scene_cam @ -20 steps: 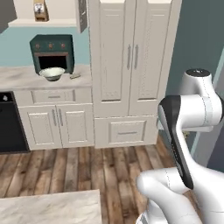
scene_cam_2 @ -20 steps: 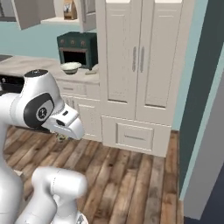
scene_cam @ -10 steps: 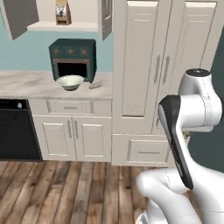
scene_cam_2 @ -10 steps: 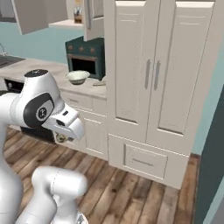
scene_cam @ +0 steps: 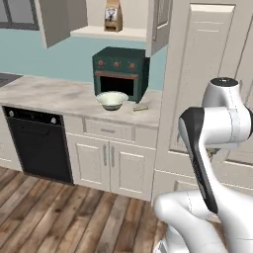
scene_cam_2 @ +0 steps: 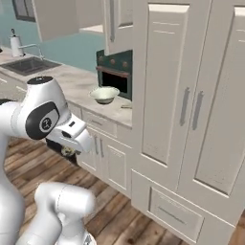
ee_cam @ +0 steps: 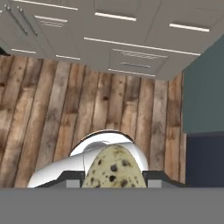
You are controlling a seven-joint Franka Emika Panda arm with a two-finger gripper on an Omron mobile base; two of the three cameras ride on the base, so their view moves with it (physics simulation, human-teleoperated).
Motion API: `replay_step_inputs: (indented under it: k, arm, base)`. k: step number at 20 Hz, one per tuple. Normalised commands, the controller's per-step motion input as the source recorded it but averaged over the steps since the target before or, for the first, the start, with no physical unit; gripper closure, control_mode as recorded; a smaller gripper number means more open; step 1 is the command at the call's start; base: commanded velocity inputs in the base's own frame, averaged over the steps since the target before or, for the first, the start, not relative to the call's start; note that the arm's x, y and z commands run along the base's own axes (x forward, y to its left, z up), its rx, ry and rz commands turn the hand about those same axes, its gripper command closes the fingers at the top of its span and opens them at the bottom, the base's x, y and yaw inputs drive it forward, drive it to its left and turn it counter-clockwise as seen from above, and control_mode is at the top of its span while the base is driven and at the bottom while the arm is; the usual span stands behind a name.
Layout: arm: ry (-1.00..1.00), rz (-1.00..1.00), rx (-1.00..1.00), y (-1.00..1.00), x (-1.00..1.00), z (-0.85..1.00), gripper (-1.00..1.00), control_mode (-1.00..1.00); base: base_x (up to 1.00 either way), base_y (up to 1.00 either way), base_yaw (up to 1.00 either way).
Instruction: Pick the egg and butter from the fridge and place them by the bowl for mixing.
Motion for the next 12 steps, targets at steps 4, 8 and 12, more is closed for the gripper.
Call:
replay_step_inputs:
  k: [4, 8, 12]
  arm:
    - [0.0, 0.0, 0.0, 0.0, 0.0, 0.0, 1.0, 1.0]
    - [0.0, 0.0, 0.0, 0.0, 0.0, 0.0, 1.0, 1.0]
    - [0.0, 0.0, 0.0, 0.0, 0.0, 0.0, 1.0, 1.0]
  base:
    - [0.65, -0.07, 0.6]
    - [0.68, -0.05, 0.57]
    - [0.74, -0.01, 0.5]
